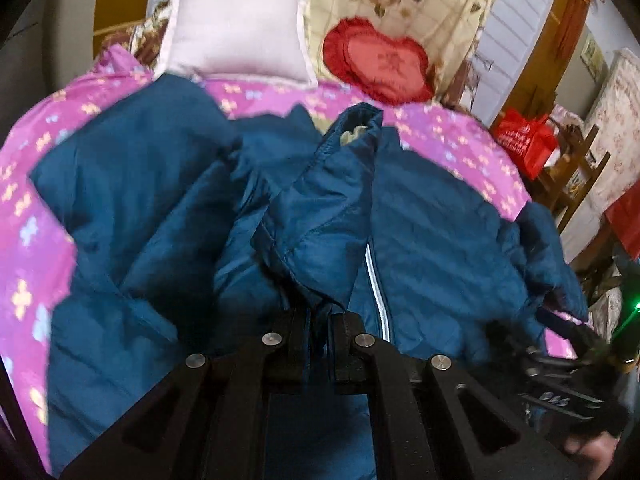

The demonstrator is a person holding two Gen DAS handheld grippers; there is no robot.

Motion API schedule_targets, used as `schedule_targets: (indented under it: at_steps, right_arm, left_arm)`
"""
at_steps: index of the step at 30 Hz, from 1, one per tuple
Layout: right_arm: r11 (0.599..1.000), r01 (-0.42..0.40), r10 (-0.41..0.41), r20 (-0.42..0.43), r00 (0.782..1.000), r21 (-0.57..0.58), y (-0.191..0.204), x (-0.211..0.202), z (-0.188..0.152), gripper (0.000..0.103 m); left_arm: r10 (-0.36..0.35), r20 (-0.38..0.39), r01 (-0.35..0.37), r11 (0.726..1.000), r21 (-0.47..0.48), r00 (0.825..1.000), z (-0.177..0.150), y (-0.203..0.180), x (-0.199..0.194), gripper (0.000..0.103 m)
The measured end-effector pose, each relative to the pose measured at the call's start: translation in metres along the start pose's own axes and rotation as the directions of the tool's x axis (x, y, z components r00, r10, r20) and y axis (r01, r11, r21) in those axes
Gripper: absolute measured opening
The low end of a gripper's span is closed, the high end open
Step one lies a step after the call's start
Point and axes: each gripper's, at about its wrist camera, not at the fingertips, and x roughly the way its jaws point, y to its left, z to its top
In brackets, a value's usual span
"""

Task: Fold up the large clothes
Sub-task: 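Carry the held sleeve across the jacket body toward the right tool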

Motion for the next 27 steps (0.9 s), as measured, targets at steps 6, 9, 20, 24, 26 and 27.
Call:
schedule_targets:
  at_steps: [6, 9, 20, 24, 26, 27]
  right_arm:
    - [1.0, 0.015, -0.015, -0.01, 1.0, 0.022, -0.018, 0.002, -0.004, 0.102]
    - [0.999, 0.012, -0.011, -0.024, 1.0, 0.042, -0.025, 0.005, -0.008, 0.102]
    - [0.996, -0.048, 0.05, -0.021, 0.999, 0.078, -0.02, -0.004, -0.008, 0.102]
    - [0.994, -0.066, 0.069, -0.025, 0.997, 0.089, -0.018, -0.007, -0.009, 0.102]
    - [0.991, -0.093, 0.095, -0.019, 0.995, 0.094, -0.016, -0.01, -0.008, 0.102]
    - [0.986, -0.131, 0.134, -0.019, 0.991, 0.105, -0.015, -0.01, -0.008, 0.102]
  left_arm:
    - [0.017, -0.032, -0.017, 1.0, 0.017, 0.999, -0.012, -0.01, 0.025, 0.0]
    - [0.012, -0.042, -0.012, 1.0, 0.01, 0.999, -0.012, -0.012, 0.029, 0.0]
    - [-0.106, -0.071, 0.11, 0.993, 0.049, 0.992, -0.017, -0.018, -0.007, 0.036]
    - [-0.078, -0.04, 0.082, 0.992, 0.099, 0.996, -0.018, -0.019, -0.033, 0.036]
    - [-0.066, -0.015, 0.068, 0.992, 0.105, 0.998, -0.017, -0.014, -0.05, 0.036]
    - [-0.056, 0.003, 0.055, 0.993, 0.108, 0.998, -0.016, -0.009, -0.061, 0.036]
